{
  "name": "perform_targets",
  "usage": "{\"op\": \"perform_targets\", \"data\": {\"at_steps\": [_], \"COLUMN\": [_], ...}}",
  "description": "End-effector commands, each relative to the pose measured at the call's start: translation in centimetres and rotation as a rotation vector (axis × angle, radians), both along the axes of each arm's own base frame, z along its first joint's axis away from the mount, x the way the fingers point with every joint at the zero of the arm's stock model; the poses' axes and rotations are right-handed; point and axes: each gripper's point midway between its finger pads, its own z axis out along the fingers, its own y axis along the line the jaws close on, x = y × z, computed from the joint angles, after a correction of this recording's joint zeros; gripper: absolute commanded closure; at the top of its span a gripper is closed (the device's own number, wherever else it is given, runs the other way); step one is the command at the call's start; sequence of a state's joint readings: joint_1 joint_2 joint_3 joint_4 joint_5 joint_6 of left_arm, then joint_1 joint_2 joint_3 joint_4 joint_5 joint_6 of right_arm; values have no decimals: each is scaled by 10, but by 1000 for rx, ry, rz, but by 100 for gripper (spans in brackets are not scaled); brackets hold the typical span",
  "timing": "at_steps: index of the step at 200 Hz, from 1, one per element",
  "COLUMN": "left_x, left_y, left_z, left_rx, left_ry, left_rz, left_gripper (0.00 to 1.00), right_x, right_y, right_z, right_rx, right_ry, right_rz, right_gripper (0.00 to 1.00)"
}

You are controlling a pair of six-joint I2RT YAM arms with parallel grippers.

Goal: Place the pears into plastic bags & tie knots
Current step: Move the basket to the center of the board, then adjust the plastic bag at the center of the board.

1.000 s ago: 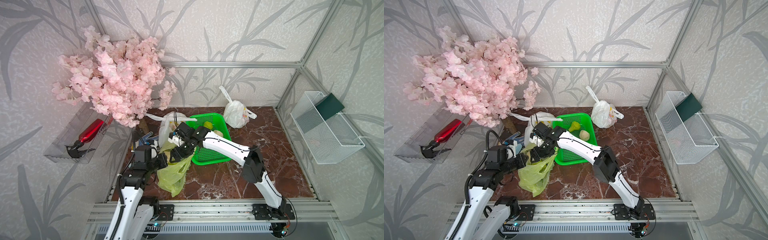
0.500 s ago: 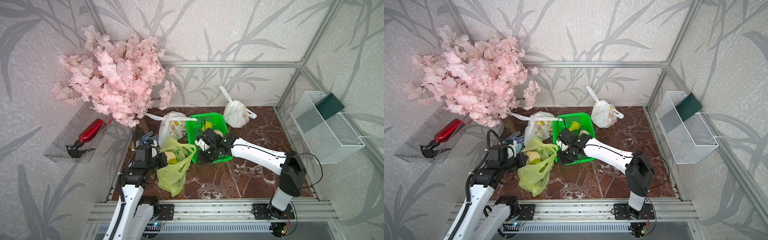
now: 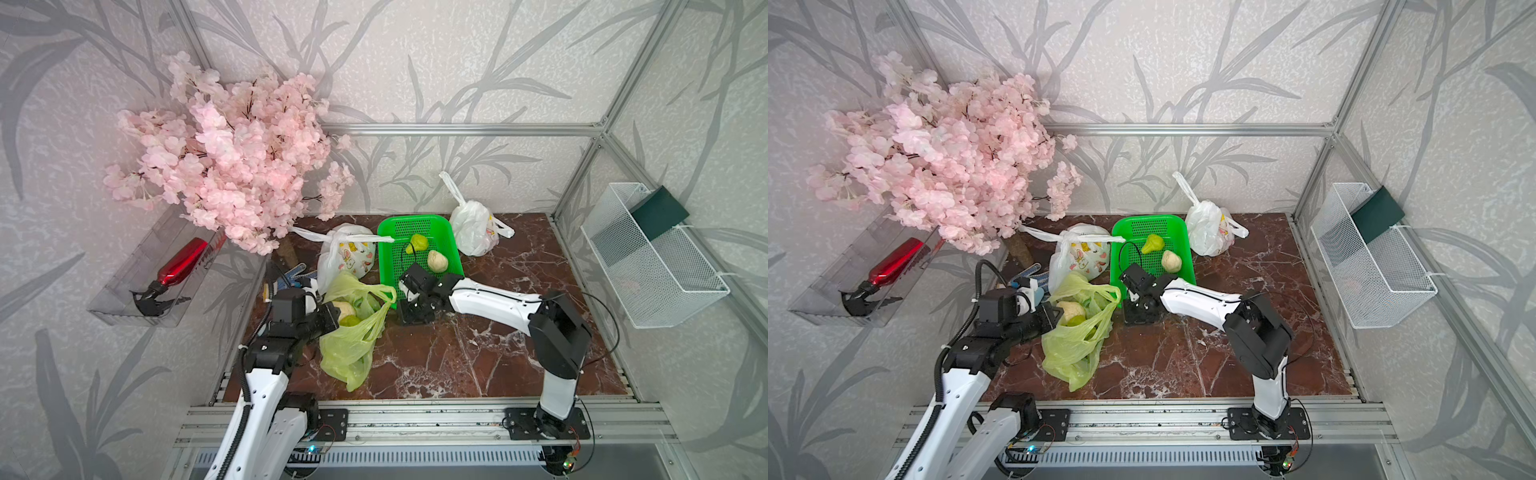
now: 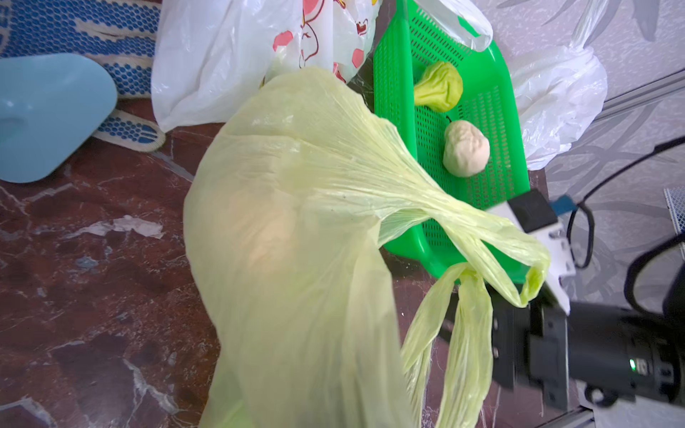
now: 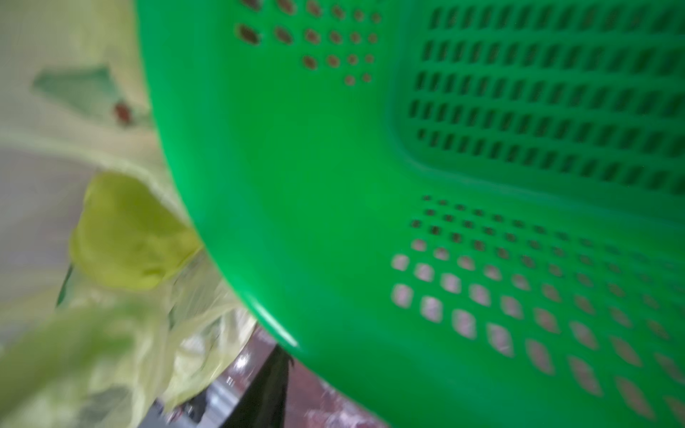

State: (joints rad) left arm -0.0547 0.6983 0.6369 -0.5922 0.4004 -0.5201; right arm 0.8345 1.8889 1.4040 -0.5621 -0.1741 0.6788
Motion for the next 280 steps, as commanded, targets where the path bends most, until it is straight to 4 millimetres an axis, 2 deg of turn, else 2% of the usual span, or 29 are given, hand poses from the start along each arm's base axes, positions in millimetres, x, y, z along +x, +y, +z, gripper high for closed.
{"op": "perform_targets", "data": {"at_steps": [1,12,41,56,98,118,142,151,161,169,180,206,209,217,241,265,280], "left_x": [2,3,7,9,8,8,8,8,8,8,8,8,8,10,13,12,13], "left_y": [-7,-8,-11,-15,-18,-21,-21,-21,-21,-21,-19,-8,-7,-5,-8,-8,-13], "left_z": [4,6,12,18,16,14,10,8,7,9,14,29,31,39,71,98,99], "left_rx": [-37,-41,-90,-134,-122,-132,-135,-134,-133,-128,-101,13,23,37,32,41,19], "left_ry": [-23,-29,-43,-55,-41,-37,-28,-28,-25,-29,-39,-77,-81,-93,-150,-193,-201], "left_rz": [-14,-18,1,1,-19,-25,-20,-19,-21,-26,-34,-40,-41,-38,-53,-67,-85], "left_gripper": [100,100,100,100,100,100,100,100,100,100,100,100,100,100,100,100,100], "right_x": [32,18,-39,-53,-44,-43,-32,-28,-28,-29,-33,-39,-39,-40,-40,-27,-15], "right_y": [-35,-27,18,38,60,64,73,78,83,80,71,33,28,19,9,-3,-3], "right_z": [14,18,21,15,-5,-20,-32,-32,-29,-22,-5,47,60,79,128,147,154], "right_rx": [-161,-124,18,79,197,211,318,338,337,313,275,195,202,204,270,207,242], "right_ry": [-140,-123,-20,16,39,69,87,82,83,70,33,-97,-120,-152,-214,-253,-258], "right_rz": [-16,4,22,-7,-121,-157,-221,-206,-176,-148,-105,6,19,55,158,202,182], "right_gripper": [51,49,44,40,37,36,36,41,58,71,80,94,96,100,100,100,100]}}
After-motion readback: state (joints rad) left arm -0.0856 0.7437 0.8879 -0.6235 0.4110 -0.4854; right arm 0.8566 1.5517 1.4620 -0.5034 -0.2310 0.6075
